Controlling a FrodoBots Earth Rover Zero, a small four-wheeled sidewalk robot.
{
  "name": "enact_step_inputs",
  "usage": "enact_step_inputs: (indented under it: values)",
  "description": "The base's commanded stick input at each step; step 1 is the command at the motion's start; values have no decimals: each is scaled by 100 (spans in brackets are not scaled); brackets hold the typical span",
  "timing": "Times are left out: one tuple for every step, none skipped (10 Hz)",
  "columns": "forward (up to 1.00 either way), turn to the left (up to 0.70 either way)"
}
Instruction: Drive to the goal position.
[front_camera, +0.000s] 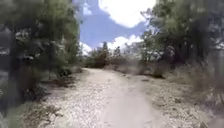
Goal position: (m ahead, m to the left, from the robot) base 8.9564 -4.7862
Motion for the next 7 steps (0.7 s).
enact_step_inputs:
  values:
    - [45,0]
    - [45,0]
    - [45,0]
    - [45,0]
    - [45,0]
    - [45,0]
    - [45,0]
